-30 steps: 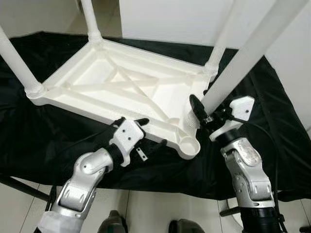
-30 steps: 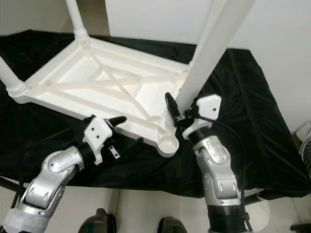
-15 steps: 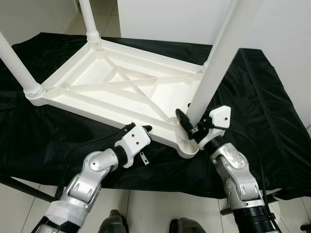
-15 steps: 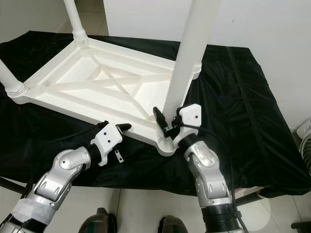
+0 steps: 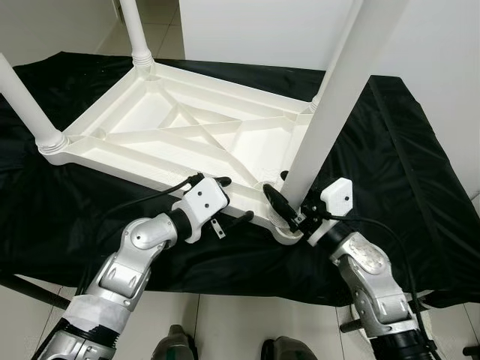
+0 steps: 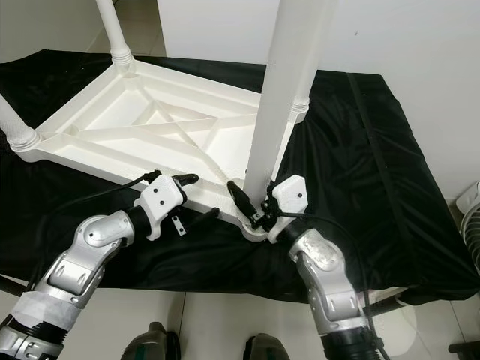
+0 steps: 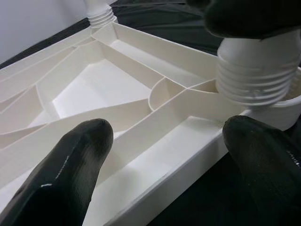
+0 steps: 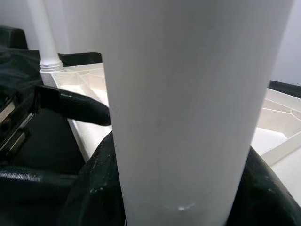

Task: Building children table

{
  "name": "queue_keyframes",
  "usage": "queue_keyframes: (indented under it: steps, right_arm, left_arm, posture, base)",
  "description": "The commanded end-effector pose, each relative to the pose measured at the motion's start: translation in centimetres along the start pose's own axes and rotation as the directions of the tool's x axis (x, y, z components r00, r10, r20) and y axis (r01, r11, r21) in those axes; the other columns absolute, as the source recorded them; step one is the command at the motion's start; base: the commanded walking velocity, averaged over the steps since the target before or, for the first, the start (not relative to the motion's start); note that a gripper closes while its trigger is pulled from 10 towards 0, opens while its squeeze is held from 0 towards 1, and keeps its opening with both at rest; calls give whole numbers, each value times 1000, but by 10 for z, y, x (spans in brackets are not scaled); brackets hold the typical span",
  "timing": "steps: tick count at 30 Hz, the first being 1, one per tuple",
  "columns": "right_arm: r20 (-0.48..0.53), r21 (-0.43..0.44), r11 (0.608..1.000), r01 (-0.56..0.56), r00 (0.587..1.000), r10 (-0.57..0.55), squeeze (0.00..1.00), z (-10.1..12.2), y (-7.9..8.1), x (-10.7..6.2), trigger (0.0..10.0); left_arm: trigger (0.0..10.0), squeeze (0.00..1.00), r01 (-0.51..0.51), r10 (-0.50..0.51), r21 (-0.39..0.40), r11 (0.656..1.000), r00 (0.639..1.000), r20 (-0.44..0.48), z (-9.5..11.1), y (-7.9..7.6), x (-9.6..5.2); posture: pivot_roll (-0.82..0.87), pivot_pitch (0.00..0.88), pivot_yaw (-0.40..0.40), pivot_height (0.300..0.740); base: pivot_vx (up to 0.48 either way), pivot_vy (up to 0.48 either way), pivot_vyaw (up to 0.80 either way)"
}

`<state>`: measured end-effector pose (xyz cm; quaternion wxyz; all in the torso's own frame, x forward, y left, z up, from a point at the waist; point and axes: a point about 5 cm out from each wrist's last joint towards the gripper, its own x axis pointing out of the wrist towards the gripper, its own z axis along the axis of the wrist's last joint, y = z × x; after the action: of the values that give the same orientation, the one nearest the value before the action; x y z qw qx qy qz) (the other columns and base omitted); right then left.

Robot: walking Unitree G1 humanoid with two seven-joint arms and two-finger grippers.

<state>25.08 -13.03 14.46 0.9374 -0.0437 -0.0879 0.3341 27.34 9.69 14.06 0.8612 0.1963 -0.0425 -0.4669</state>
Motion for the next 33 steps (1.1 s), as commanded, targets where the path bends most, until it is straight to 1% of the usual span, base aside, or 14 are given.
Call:
queue_keyframes:
  steps: [1,7,11,13,19,22,25,26,27,28,29,31,32,33]
  right_arm:
    - [-139,22,999,-37,989,40,0,-22,3,-16,10000]
    - [-147,10,999,-45,988,46,0,-22,2,-20,10000]
    - [-160,7,999,-37,986,37,0,-22,-2,-22,10000]
    - [-182,-5,999,-43,982,41,0,-22,-7,-27,10000]
    - [-205,-26,996,-84,976,77,0,-21,-8,-33,10000]
    - [-197,-28,997,-76,978,70,0,-20,-9,-33,10000]
    - [-24,102,994,48,999,-45,0,2,-17,-18,10000]
    - [-24,102,994,48,999,-45,0,2,-17,-18,10000]
    - [32,148,986,71,997,-76,0,12,-20,-14,10000]
    - [32,148,986,71,997,-76,0,12,-20,-14,10000]
    - [62,172,982,78,994,-90,0,19,-22,-12,10000]
    - [155,192,970,152,971,-182,0,40,-39,-7,10000]
    - [190,212,958,192,954,-233,0,48,-47,-5,10000]
    - [190,212,958,192,954,-233,0,48,-47,-5,10000]
  left_arm:
    - [10000,0,8,-8,8,1000,1000,-1,-1,3,-1]
    - [10000,0,18,-18,8,1000,1000,-4,-3,3,-1]
    - [10000,0,39,-39,8,999,999,-11,-5,-1,0]
    - [10000,0,55,-55,7,998,998,-14,-6,-4,-1]
    - [10000,0,53,-52,12,999,999,-12,-6,-3,-1]
    - [10000,0,47,-47,5,999,999,-5,-6,-3,-2]
    - [10000,0,33,-22,-117,993,995,92,12,0,2]
    - [10000,0,33,-22,-117,993,995,92,12,0,2]
    - [10000,0,35,-8,-188,982,990,143,22,2,4]
    - [10000,0,35,-8,-188,982,990,143,22,2,4]
    - [10000,0,41,-1,-231,972,985,173,29,3,5]
    - [10000,0,32,43,-322,946,974,222,44,9,9]
    - [10000,0,11,73,-346,938,970,230,50,13,11]
    - [10000,0,11,73,-346,938,970,230,50,13,11]
  posture:
    - [-22,94,10,740]
    - [-26,99,10,740]
    - [-27,100,7,740]
    - [-27,100,7,740]
    - [-32,92,6,740]
    - [-33,89,6,740]
    - [-31,78,6,740]
    - [-31,78,6,740]
    - [-31,75,5,740]
    - [-31,75,5,740]
    - [-31,75,5,740]
    - [-30,65,7,740]
    - [-30,65,7,740]
    - [-30,65,7,740]
  base:
    - [0,0,0]
    - [0,0,0]
    - [0,0,0]
    - [0,0,0]
    - [0,0,0]
    - [0,0,0]
    - [0,0,0]
    - [0,0,0]
    - [0,0,0]
    - [0,0,0]
    - [0,0,0]
    - [0,0,0]
    - [0,0,0]
    - [0,0,0]
